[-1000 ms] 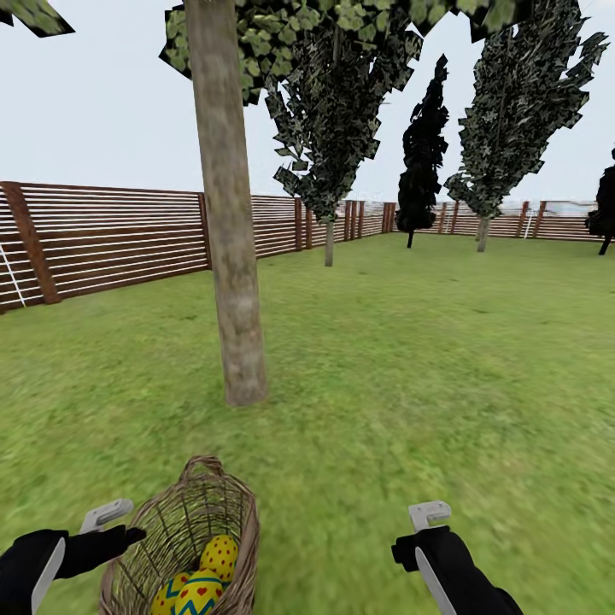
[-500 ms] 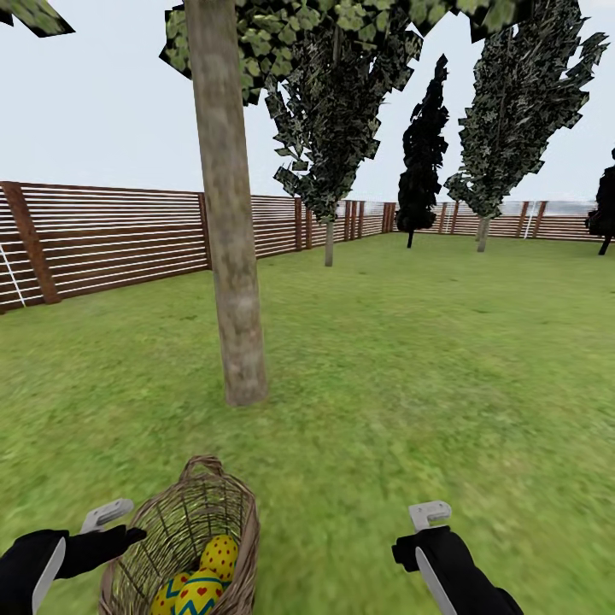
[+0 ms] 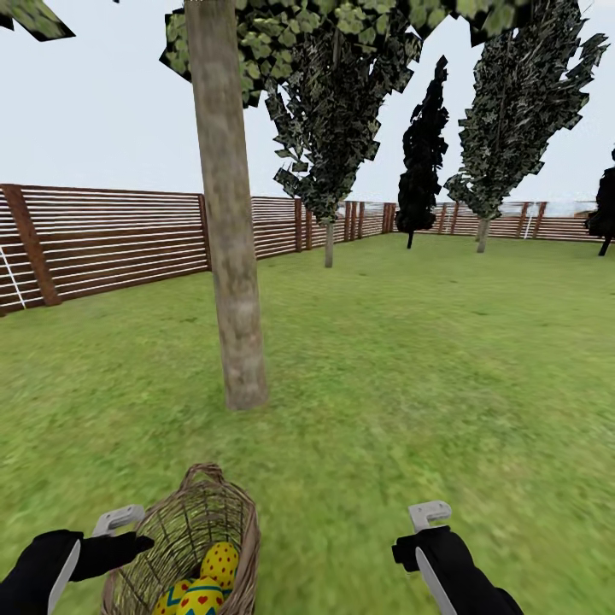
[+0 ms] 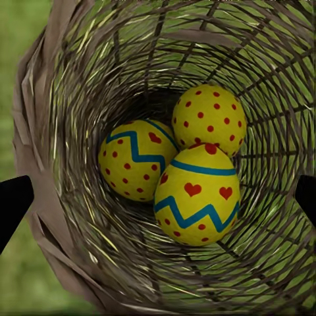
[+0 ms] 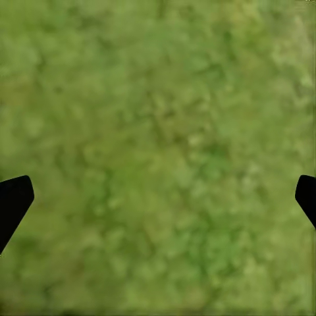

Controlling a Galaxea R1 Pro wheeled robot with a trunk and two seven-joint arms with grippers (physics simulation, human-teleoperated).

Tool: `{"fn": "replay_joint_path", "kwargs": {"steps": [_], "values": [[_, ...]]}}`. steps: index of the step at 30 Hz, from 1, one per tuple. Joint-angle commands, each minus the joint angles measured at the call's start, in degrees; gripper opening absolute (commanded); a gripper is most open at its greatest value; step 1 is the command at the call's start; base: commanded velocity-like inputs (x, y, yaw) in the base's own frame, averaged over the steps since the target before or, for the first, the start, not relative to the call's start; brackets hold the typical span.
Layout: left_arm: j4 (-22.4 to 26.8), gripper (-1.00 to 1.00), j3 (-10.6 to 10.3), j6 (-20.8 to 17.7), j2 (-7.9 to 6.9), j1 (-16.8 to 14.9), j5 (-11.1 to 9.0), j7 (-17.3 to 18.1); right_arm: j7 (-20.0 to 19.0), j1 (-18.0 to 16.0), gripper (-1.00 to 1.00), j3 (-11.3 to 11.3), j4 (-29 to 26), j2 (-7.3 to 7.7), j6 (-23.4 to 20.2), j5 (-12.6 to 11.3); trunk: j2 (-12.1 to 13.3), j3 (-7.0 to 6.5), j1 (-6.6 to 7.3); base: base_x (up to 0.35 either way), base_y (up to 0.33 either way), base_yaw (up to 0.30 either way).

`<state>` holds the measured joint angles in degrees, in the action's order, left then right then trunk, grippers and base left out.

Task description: Take the three Easter eggs out of the wicker basket on the lawn in the garden, then place them on the lawn next to a single tree (choose any tree) so that all three eggs are next to the same tree and none are left in the basket.

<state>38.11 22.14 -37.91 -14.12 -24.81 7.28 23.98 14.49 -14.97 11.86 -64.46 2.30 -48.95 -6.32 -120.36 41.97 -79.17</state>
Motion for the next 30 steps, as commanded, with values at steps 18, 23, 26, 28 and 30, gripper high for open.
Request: {"fn": "replay_joint_path", "kwargs": {"steps": [18,23,26,28,30], "values": [[0.12,1.0,0.36,-0.32,0.3,-0.04,0.72,0.54,0.56,-0.06,1.0,0.22,-0.05,0.07,-0.18,-0.62,2.39,-1.02,1.33,0.0,0.0,0.0],[0.06,1.0,0.31,-0.32,0.56,-0.04,0.65,0.54,0.55,-0.06,1.0,0.19,-0.05,0.08,-0.18,-0.62,2.39,-1.02,1.33,0.0,0.0,0.0],[0.04,1.0,0.28,-0.26,2.1,-0.03,0.84,0.47,0.56,-0.06,1.0,0.12,-0.05,0.08,-0.19,-0.67,2.39,-1.02,1.33,0.0,0.0,0.0],[-0.02,1.0,0.24,-0.24,2.76,-0.02,0.88,0.46,0.54,-0.06,1.0,0.04,-0.05,0.08,-0.18,-0.7,2.39,-1.02,1.33,0.0,0.0,0.0],[-0.04,1.0,0.21,-0.23,3.1,-0.01,0.89,0.46,0.54,-0.04,1.0,0.02,-0.05,0.08,-0.2,-0.71,2.39,-1.02,1.33,0.0,0.0,0.0]]}}
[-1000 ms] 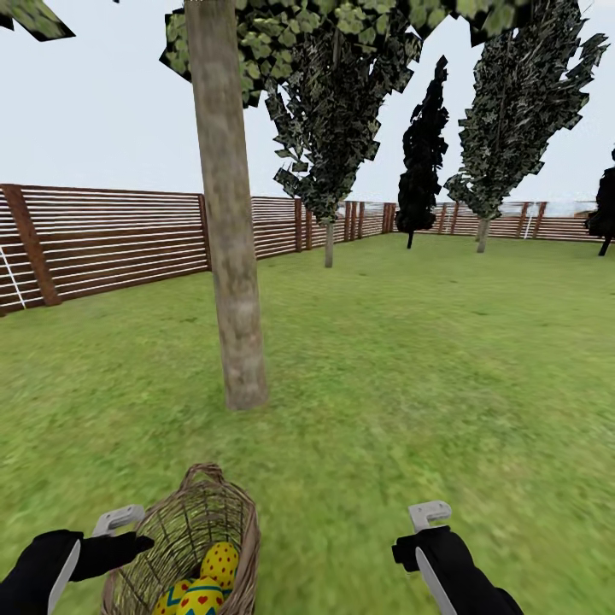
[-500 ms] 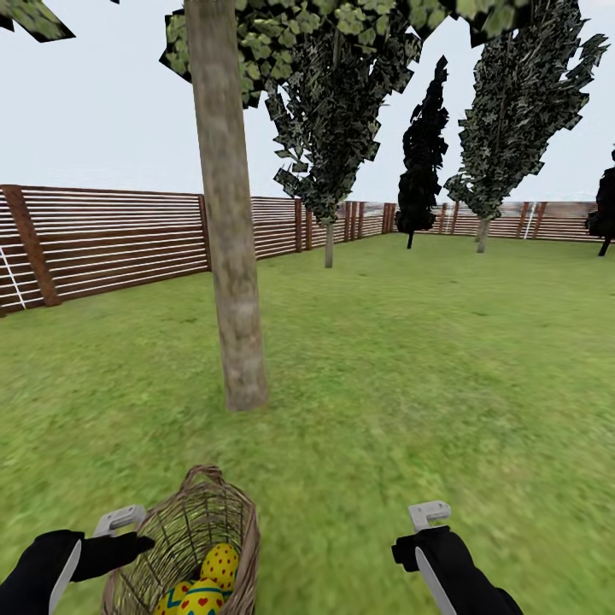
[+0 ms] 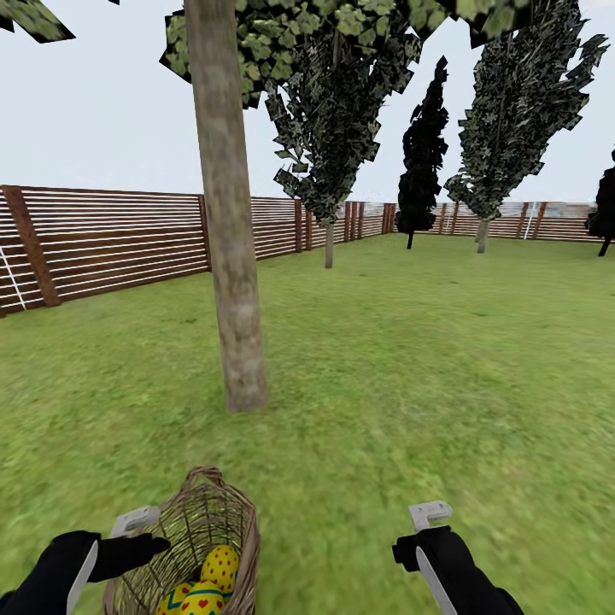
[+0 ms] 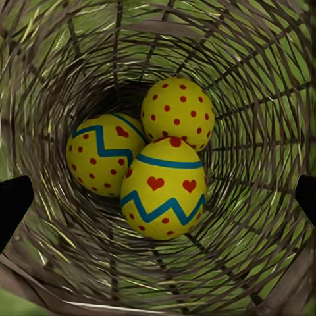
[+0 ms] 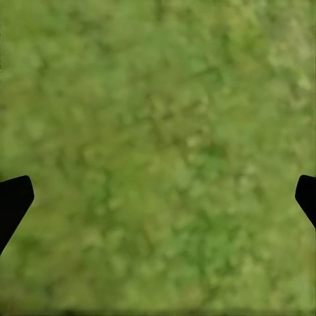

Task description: Take the three Easter eggs out of the wicker basket on the lawn in the garden, then place them on the lawn next to a single tree (choose any tree) so that all three eggs are next to the same tree and none are left in the basket.

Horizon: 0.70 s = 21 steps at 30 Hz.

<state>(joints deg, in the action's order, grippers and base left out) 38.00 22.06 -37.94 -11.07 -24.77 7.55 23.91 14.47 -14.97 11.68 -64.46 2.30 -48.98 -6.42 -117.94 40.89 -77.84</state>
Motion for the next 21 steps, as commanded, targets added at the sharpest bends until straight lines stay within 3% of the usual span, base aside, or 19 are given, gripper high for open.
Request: {"fn": "replay_joint_path", "kwargs": {"steps": [1,5,21], "values": [[0.06,1.0,0.27,-0.21,0.24,-0.05,0.62,0.52,0.57,-0.05,1.0,0.19,-0.05,0.07,-0.2,-0.61,-0.03,0.06,0.01,0.0,0.0,0.0],[0.05,1.0,0.26,-0.15,1.33,-0.07,0.76,0.45,0.56,-0.06,1.0,0.18,-0.05,0.08,-0.19,-0.61,-0.03,0.06,0.01,0.0,0.0,0.0],[0.14,1.0,0.17,-0.2,1.49,-0.09,0.8,0.52,0.56,-0.06,1.0,0.18,-0.08,0.12,-0.24,-0.59,-0.83,0.42,-0.43,0.0,0.0,0.0]]}}
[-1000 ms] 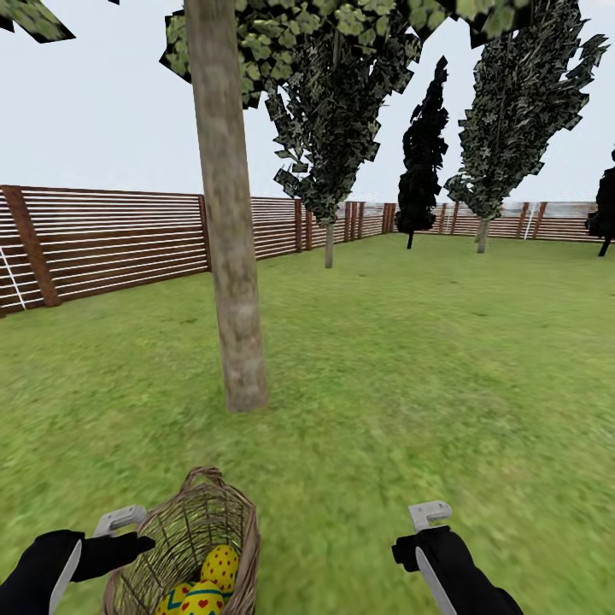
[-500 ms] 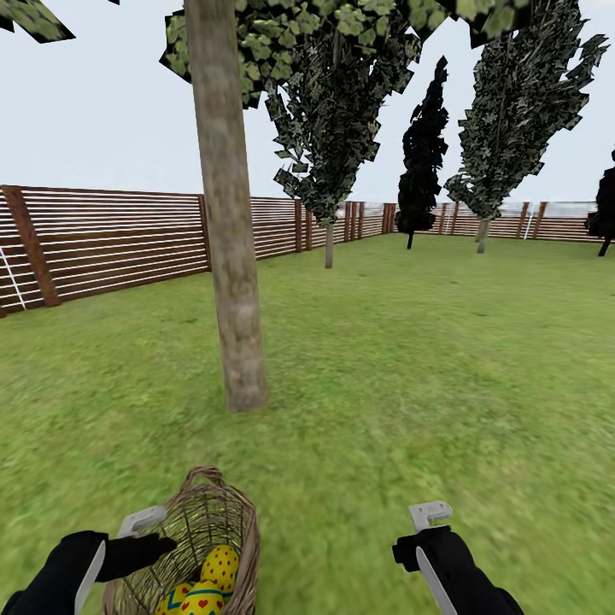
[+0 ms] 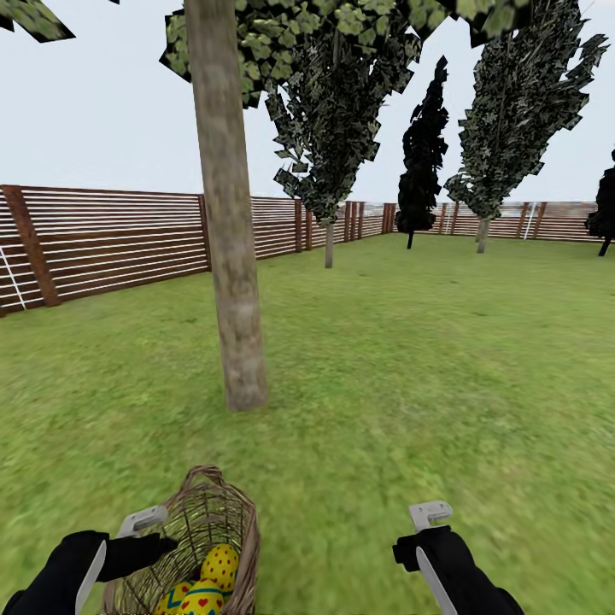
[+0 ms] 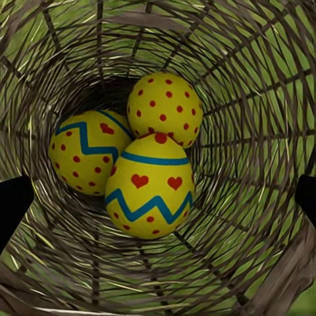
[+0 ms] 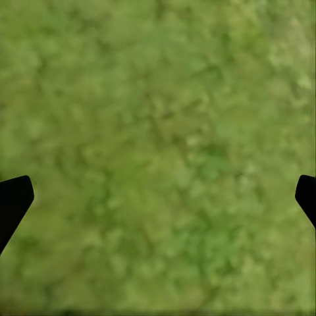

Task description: Take the three Easter eggs out of the wicker basket on the lawn in the garden, then place them on the lawn next to a single tree (choose any tree) so that all three eggs are next to the same tree and none are left in the basket.

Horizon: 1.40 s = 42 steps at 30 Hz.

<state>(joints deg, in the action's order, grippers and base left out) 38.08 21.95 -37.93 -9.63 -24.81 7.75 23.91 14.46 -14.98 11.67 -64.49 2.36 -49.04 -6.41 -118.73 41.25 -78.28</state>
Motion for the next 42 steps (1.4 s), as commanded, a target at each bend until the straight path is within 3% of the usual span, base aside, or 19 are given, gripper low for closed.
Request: {"fn": "replay_joint_path", "kwargs": {"steps": [1,32,42], "values": [[0.07,1.0,0.28,-0.21,0.05,-0.04,0.59,0.52,0.57,-0.05,1.0,0.18,-0.06,0.08,-0.18,-0.6,-0.45,0.25,-0.22,0.0,0.0,0.0],[0.07,1.0,0.37,-0.39,0.05,-0.02,0.51,0.53,0.57,-0.05,1.0,0.19,-0.11,0.1,-0.18,-0.5,-12.88,5.81,-7.03,0.0,0.0,0.0],[0.07,1.0,0.45,-0.14,0.05,-0.01,0.45,0.46,0.57,-0.05,1.0,0.11,-0.11,0.11,-0.18,-0.53,-12.88,5.81,-7.03,0.0,0.0,0.0]]}}
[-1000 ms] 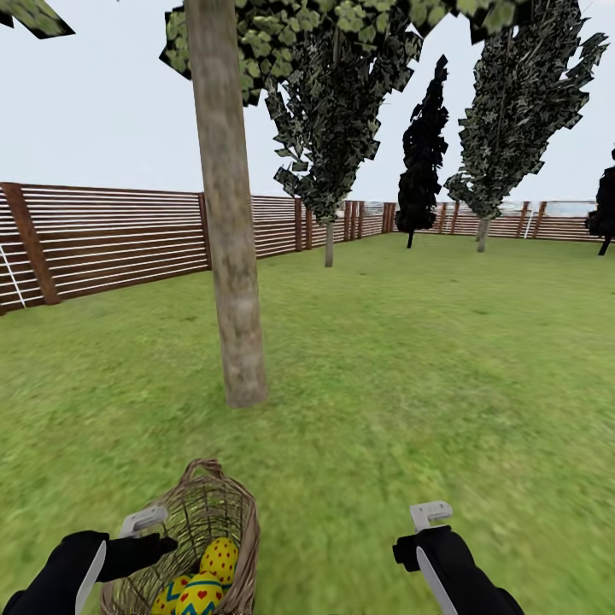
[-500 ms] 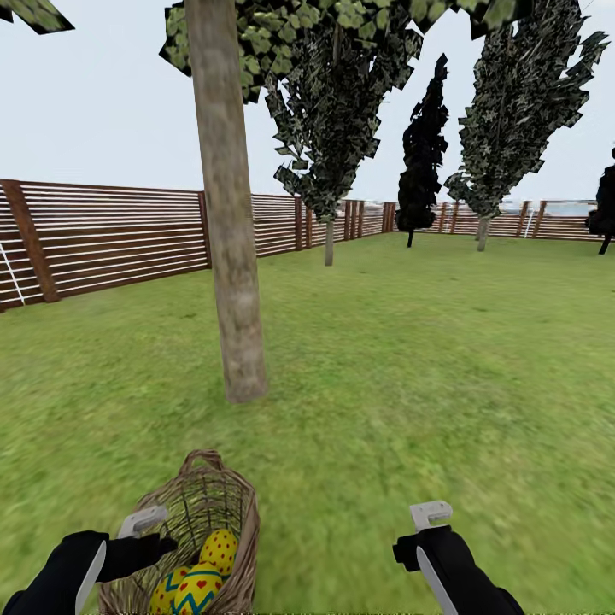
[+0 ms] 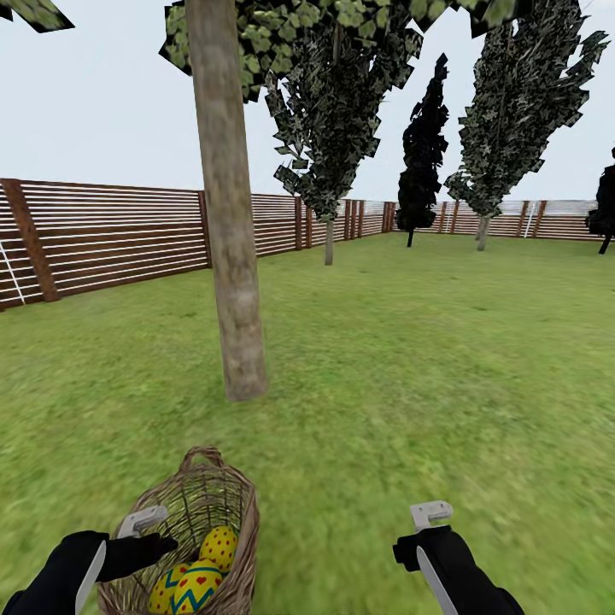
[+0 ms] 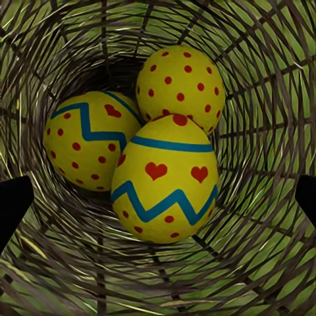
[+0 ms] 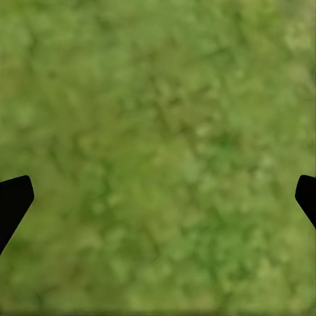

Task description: Take the three Easter eggs out of the wicker basket on the lawn in the garden, then place them on the lawn next to a single tree (choose any tree) so that all three eggs are next to the same tree and none are left in the basket.

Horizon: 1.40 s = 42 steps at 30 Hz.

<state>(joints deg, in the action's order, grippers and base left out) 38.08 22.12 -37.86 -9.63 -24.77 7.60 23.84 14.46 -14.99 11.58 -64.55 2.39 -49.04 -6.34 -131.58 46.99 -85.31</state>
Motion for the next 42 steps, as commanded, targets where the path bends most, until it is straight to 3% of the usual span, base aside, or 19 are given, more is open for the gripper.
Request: {"fn": "replay_joint_path", "kwargs": {"steps": [1,31,39,42], "values": [[0.04,1.0,0.28,-0.17,0.05,-0.05,0.59,0.52,0.57,-0.04,1.0,0.19,-0.05,0.07,-0.18,-0.6,-0.03,0.06,0.01,0.0,0.0,0.0],[-0.02,1.0,0.29,-0.02,0.48,-0.06,0.49,0.5,0.57,-0.04,1.0,0.19,-0.05,0.07,-0.18,-0.6,-0.03,0.06,0.01,0.0,-0.032,0.0],[0.03,1.0,0.29,-0.03,0.49,-0.05,0.49,0.5,0.57,-0.04,1.0,0.19,-0.05,0.07,-0.18,-0.62,-3.24,1.5,-1.75,0.0,0.0,0.0],[0.06,1.0,0.29,-0.04,0.49,-0.05,0.49,0.5,0.57,-0.04,1.0,0.19,-0.05,0.07,-0.18,-0.61,-3.24,1.5,-1.75,0.0,0.0,0.0]]}}
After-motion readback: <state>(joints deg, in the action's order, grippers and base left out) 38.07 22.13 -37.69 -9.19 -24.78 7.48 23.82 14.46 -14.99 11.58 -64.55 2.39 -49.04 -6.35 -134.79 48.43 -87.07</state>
